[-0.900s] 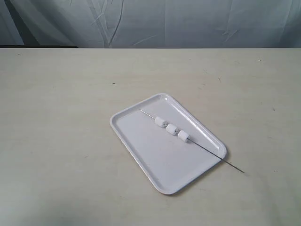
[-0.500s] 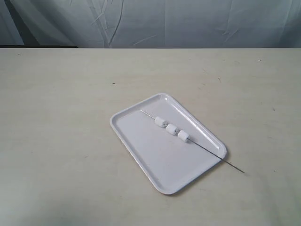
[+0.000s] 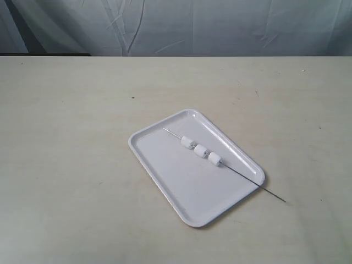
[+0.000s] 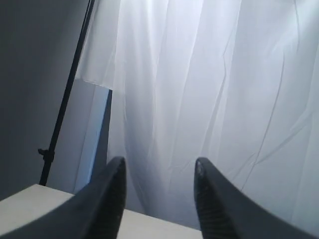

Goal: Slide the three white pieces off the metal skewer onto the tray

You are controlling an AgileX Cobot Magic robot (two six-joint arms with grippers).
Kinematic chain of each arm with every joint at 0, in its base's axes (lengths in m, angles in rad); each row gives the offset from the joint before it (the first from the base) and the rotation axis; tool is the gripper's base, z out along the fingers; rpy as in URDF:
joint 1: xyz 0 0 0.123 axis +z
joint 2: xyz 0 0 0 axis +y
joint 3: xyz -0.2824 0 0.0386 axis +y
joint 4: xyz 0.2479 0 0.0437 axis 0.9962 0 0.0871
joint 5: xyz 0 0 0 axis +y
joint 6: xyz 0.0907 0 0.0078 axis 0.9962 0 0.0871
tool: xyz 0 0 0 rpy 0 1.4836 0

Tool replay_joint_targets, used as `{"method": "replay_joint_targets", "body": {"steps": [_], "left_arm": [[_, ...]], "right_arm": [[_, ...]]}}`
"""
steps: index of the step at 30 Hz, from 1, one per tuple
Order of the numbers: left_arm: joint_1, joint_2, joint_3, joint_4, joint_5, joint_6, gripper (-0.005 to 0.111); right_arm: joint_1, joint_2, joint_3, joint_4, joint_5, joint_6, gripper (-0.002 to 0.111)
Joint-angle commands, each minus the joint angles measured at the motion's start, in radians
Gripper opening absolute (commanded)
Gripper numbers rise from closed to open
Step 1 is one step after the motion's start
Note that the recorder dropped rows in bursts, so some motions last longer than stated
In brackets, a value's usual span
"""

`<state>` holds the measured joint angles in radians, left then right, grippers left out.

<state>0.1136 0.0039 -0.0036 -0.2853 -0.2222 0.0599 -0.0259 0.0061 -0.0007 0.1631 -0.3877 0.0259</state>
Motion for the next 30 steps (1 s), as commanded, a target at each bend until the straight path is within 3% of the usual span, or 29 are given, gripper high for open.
{"method": "replay_joint_targets", "body": {"steps": [1, 9, 23, 26, 28, 30], "left_arm": [[-0.006, -0.004, 0.004, -0.012, -0.058, 0.0, 0.042], [-0.006, -0.004, 0.004, 0.025, -0.262, 0.0, 0.042], [-0.006, -0.004, 0.004, 0.042, -0.307, -0.042, 0.042], [-0.006, -0.004, 0.004, 0.047, -0.353, -0.158, 0.042], [-0.006, -0.004, 0.004, 0.092, -0.342, -0.184, 0.042], [-0.006, -0.004, -0.043, 0.275, -0.274, -0.192, 0.042]], "right_arm": [[-0.001, -0.006, 0.001, 0.004, -0.065, 0.001, 0.045], [-0.001, -0.006, 0.001, 0.026, -0.072, 0.003, 0.045], [-0.001, -0.006, 0.001, 0.033, -0.113, 0.023, 0.045], [-0.001, -0.006, 0.001, 0.033, -0.133, 0.081, 0.045], [-0.001, -0.006, -0.041, 0.02, -0.075, 0.081, 0.045], [-0.001, -0.006, -0.112, 0.02, 0.027, 0.081, 0.045]]}}
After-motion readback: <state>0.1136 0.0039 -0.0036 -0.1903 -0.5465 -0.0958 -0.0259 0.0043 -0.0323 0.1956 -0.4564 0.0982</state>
